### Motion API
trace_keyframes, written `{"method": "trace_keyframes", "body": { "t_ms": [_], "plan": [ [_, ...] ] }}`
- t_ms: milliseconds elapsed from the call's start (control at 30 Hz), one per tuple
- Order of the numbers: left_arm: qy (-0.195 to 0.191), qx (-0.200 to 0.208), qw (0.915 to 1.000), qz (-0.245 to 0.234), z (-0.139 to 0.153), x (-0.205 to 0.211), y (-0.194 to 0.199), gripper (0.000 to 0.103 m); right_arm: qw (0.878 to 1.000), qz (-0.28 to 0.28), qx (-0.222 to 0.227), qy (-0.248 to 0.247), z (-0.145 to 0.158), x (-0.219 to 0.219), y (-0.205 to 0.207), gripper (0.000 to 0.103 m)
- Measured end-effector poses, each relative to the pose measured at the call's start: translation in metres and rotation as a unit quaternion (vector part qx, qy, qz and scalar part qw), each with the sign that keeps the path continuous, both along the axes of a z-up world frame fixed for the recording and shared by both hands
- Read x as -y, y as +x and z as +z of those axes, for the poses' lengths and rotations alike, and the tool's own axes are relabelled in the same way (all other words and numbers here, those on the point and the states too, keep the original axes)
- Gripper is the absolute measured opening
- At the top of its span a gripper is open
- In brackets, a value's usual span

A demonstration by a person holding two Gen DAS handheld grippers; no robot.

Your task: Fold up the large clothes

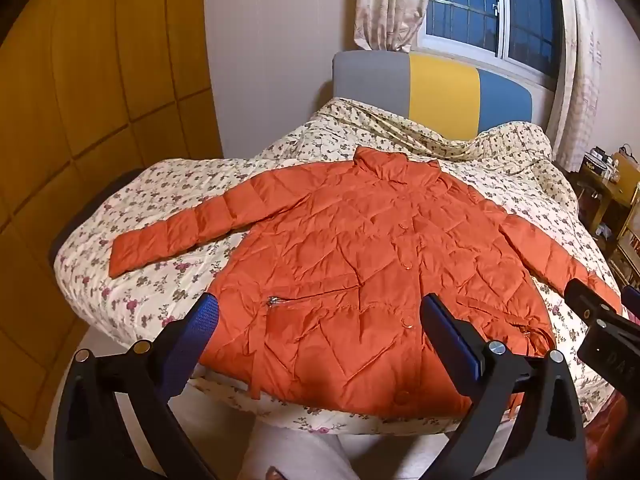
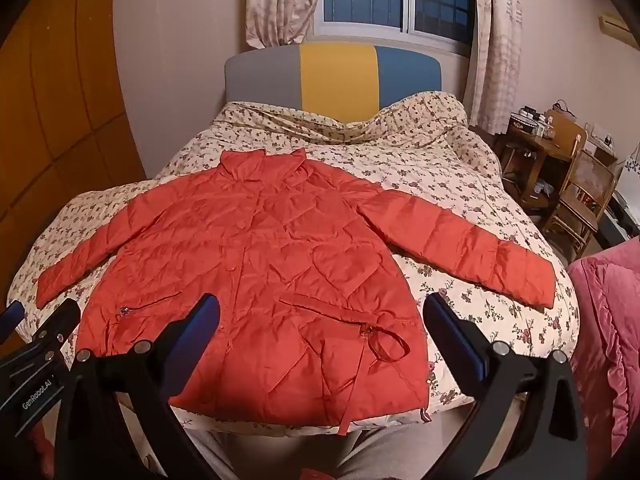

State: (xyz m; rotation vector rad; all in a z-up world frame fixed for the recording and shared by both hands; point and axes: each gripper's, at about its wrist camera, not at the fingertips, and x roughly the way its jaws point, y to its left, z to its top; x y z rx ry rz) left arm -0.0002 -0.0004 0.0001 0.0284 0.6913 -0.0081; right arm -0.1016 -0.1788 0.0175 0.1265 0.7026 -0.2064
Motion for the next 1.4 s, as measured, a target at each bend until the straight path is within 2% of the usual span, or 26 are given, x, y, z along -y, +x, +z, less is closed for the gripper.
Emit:
{"method": "trace_keyframes", "body": {
  "t_ms": [267, 300, 1400],
  "plan": [
    [-0.02, -0.013, 0.9997, 0.001, 0.0, -0.008, 0.002, 0.1, 1.0, -0.003, -0.003, 0.001, -0.002, 0.003, -0.001, 0.101],
    [-0.007, -0.007, 0.9999, 0.002, -0.004, -0.007, 0.0, 0.1, 1.0, -0.001, -0.005, 0.002, -0.002, 0.004, 0.001, 0.101],
    [-0.005, -0.011, 0.9999, -0.002, -0.009, 0.0, 0.0, 0.1, 1.0, -0.004, -0.023, 0.011, -0.01, 0.007, 0.006, 0.101]
  ]
}}
